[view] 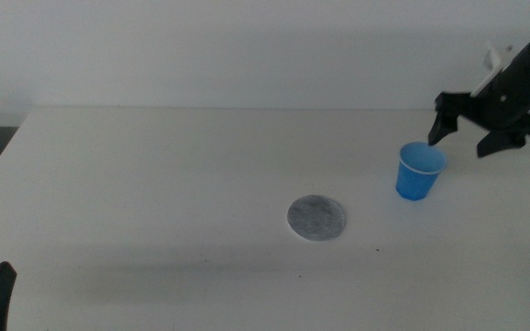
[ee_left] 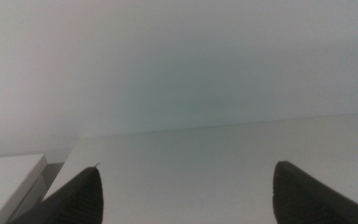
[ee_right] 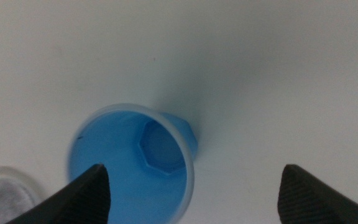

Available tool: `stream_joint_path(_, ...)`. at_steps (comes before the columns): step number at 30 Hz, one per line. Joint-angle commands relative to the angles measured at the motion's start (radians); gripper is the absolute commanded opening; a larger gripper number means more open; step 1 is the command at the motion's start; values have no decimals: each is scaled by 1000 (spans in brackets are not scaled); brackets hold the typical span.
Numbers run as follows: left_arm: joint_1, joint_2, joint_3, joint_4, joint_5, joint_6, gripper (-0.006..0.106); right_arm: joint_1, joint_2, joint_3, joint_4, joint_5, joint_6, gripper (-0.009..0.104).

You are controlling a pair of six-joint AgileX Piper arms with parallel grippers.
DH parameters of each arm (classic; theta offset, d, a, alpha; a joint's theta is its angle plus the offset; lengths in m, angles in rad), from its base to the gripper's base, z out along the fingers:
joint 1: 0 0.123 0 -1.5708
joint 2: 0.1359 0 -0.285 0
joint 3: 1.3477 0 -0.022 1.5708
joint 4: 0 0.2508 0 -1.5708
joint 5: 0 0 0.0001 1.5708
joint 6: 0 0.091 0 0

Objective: Place an empty cup on a cup mat.

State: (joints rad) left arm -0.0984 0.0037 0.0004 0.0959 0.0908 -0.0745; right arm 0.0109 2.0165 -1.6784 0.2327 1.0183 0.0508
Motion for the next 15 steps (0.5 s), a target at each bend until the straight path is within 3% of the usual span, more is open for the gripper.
stream_joint_path(1,-2,-4,0,0,-5,-3,94,1,38,-11,14,-19,0,91)
stream_joint_path(5,-2,-4,0,0,-5,-3,94,1,98,-11,36,-19,0,81)
stream_joint_path(7,-2,-4,0,0,-5,-3,94,1,119,-11,36,-19,0,68)
stream_joint_path(9,-2,-4,0,0,-5,-3,94,1,130,-11,41,-19,0,39)
stream_joint_path(11,-2,-4,0,0,-5,-3,94,1,131,-11,58,-19,0,0)
stream_joint_path(15,-2,-4,0,0,-5,-3,94,17,98,-13,77,4,1,2)
